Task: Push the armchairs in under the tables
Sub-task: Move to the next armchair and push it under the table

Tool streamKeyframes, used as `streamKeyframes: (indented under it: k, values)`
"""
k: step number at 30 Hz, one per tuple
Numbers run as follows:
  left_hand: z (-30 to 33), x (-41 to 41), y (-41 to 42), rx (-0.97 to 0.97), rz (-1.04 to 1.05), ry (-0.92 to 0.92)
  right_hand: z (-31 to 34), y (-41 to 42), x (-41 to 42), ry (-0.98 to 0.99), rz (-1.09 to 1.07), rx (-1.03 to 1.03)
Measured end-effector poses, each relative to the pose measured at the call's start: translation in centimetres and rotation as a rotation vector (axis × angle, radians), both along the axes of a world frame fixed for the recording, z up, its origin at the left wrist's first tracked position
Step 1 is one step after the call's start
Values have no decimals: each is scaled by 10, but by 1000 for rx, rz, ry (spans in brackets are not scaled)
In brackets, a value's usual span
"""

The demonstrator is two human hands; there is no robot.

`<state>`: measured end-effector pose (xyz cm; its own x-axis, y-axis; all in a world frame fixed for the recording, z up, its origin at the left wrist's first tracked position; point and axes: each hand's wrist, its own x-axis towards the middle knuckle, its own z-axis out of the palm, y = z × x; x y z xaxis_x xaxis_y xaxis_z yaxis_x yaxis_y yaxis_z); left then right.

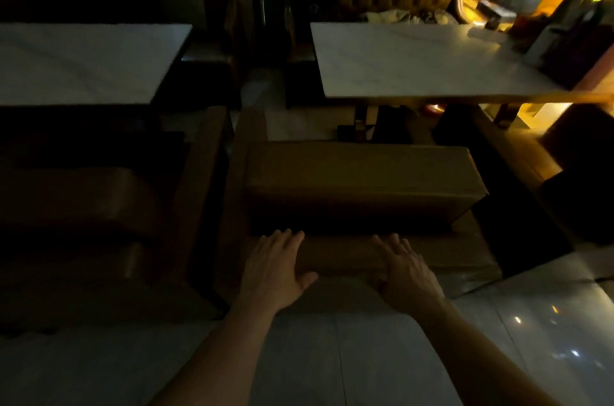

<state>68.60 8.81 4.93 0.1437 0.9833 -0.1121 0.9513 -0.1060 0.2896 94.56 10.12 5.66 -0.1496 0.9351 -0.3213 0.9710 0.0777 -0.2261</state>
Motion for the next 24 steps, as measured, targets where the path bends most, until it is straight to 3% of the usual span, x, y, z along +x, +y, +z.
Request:
streamKeyframes:
  k: [14,24]
  values:
    - [108,60,-21,9,-38,10,106,-42,49,-47,-29,115]
    - [143,244,-26,61,-80,43,140,-78,260,-13,-163,228]
